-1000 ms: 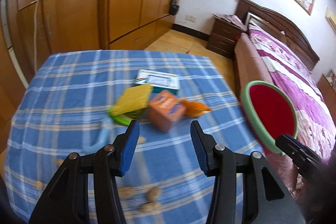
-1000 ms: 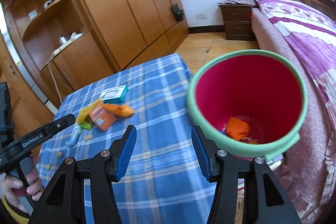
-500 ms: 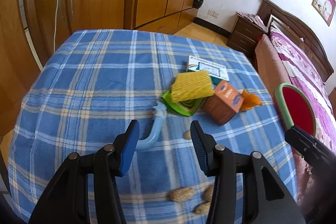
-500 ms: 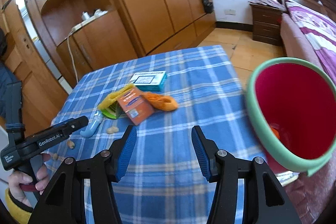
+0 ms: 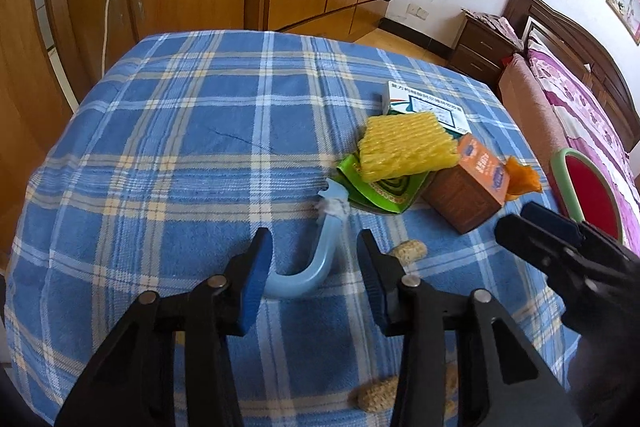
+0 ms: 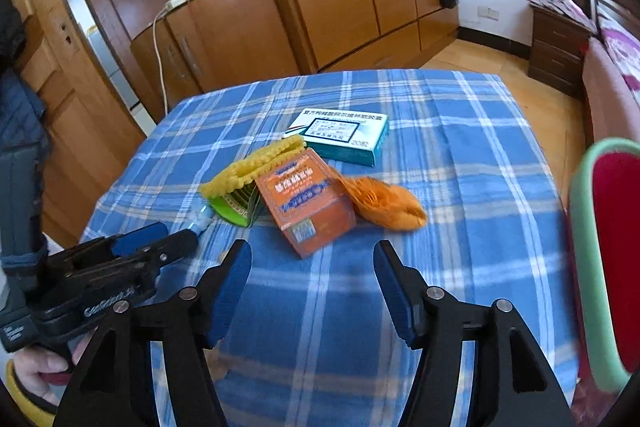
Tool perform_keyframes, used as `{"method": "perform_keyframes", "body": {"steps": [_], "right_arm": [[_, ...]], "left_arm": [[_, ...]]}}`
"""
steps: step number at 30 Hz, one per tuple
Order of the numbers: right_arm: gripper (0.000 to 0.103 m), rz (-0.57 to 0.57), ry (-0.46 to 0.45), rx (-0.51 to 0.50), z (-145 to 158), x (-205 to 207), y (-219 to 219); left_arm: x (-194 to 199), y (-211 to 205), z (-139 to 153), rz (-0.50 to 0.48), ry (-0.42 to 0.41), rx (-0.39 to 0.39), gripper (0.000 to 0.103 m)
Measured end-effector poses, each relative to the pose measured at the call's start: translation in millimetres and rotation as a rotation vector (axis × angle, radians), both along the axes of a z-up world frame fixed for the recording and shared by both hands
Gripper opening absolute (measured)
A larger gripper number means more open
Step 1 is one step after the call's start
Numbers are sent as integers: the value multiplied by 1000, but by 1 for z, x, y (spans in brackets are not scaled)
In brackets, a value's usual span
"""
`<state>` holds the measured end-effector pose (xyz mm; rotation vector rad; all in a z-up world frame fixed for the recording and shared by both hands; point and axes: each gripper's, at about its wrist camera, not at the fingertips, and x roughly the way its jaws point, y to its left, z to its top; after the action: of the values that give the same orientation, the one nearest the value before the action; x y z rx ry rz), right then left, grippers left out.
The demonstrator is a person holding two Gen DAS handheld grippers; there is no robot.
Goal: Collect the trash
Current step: 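Close the left tool on the light blue plastic hook while the right tool grasps the orange box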
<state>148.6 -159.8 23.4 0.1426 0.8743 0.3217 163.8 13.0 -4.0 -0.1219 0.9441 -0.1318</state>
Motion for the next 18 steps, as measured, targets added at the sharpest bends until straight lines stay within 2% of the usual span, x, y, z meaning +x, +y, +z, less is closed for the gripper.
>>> {"method": "perform_keyframes", "body": {"steps": [9, 15, 17, 18], "right_arm": [[65, 34, -25, -39, -8, 31, 13], [65, 62, -31, -24, -12, 38, 18], [56, 60, -31, -10, -12, 37, 18], [56, 62, -30, -8, -12, 36, 18]], "left_arm": [[5, 5, -4, 12, -10, -18, 31], [5, 8, -6, 18, -14, -31, 13], [5, 10, -6, 22, -12, -46, 12], [5, 11, -6, 22, -10, -52, 11]]}}
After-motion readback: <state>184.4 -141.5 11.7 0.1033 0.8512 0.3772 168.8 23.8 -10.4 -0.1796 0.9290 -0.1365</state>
